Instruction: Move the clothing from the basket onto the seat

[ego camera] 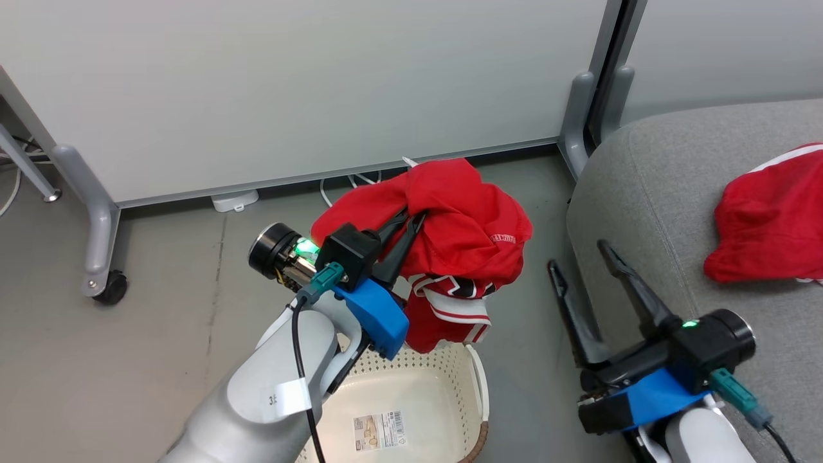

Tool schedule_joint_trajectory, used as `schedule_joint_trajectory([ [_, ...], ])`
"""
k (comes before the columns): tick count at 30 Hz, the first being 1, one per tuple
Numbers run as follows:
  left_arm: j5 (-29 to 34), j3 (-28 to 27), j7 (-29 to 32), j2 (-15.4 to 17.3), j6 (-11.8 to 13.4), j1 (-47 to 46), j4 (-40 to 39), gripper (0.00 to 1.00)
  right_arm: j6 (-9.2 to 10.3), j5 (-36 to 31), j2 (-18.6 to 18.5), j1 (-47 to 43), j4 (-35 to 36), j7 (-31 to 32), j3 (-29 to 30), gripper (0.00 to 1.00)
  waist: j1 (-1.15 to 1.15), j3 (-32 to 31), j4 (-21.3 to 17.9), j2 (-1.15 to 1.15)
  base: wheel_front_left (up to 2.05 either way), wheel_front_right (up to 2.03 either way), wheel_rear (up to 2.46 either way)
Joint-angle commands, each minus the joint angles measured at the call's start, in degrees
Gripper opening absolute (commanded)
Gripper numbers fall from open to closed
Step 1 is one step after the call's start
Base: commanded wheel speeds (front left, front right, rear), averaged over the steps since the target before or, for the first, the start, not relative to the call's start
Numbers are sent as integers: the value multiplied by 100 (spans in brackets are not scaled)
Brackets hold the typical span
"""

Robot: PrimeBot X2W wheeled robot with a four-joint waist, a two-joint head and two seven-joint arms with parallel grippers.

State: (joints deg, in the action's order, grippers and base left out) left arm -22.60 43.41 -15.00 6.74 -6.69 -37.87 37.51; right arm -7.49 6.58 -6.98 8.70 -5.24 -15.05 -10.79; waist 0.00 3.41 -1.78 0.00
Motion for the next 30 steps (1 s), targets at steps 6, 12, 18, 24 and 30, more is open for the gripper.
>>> schedule_joint_trajectory([
  [6, 107, -48, -26, -46, -33, -118, -10, 0, -1, -92, -361, 592, -240, -20, -886, 100, 0, 119, 36, 0, 0, 0, 0],
  [12, 159, -41, -26, -106, -50, -172, -14, 0, -1, -243, -604, 1236, -680, -21, -1660, 100, 0, 206, 107, 0, 0, 0, 0],
  [18, 191, -15, -27, -169, -60, -203, -24, 0, -1, -958, -698, 1843, -1337, -20, -2226, 100, 0, 266, 170, 0, 0, 0, 0],
  [24, 194, 31, -27, -233, -77, -249, -28, 0, 0, -1694, -475, 2305, -2111, -21, -2299, 100, 0, 321, 228, 0, 0, 0, 0],
  [30, 187, 75, -27, -269, -81, -265, -39, 0, 0, -2055, -225, 2539, -2702, -20, -2109, 100, 0, 353, 271, 0, 0, 0, 0],
])
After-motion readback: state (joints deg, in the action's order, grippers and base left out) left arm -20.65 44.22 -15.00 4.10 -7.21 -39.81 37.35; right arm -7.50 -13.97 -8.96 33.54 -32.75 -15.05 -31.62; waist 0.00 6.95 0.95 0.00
